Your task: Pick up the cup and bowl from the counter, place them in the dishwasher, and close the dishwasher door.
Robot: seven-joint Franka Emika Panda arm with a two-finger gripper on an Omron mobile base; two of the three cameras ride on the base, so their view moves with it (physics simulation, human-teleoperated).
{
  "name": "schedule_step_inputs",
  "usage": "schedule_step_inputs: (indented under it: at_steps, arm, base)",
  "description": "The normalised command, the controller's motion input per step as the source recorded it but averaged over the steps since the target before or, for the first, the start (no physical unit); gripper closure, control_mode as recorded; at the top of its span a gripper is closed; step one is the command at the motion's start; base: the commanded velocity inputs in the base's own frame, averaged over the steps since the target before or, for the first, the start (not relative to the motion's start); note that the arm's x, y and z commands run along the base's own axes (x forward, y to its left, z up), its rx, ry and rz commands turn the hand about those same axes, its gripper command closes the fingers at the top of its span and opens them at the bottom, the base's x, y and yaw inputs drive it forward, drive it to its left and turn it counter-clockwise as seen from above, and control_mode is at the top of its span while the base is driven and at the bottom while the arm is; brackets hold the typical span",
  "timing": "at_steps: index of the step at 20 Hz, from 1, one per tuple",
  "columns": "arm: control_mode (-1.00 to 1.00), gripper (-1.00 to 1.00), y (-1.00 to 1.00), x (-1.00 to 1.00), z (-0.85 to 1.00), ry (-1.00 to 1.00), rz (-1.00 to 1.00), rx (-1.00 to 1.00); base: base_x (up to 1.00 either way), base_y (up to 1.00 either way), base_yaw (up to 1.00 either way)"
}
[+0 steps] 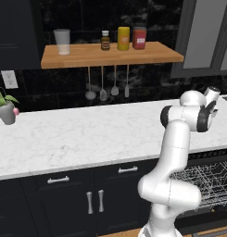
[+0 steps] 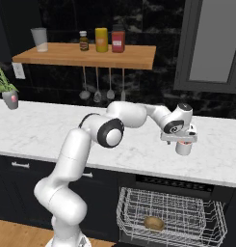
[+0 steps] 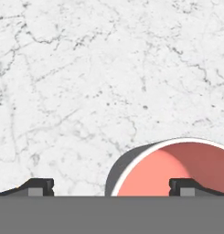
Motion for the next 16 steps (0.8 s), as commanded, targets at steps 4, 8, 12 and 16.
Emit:
schedule_step_inputs:
  at_steps: [4, 8, 12, 16]
  arm:
    - [-1.00, -1.00, 0.00, 0.00, -0.14, 0.00, 0.00, 0.00]
    - [-1.00, -1.00, 0.00, 0.00, -0.24, 0.00, 0.00, 0.00]
    - [-1.00, 1.00, 0.00, 0.00, -0.26, 0.04, 0.00, 0.00]
    - [-1.00, 1.00, 0.00, 0.00, -0.10, 0.01, 0.00, 0.00]
  base:
    - [0.00, 0.00, 0.00]
    - [0.00, 0.00, 0.00]
    - [0.00, 0.00, 0.00]
    - [0.00, 0.00, 0.00]
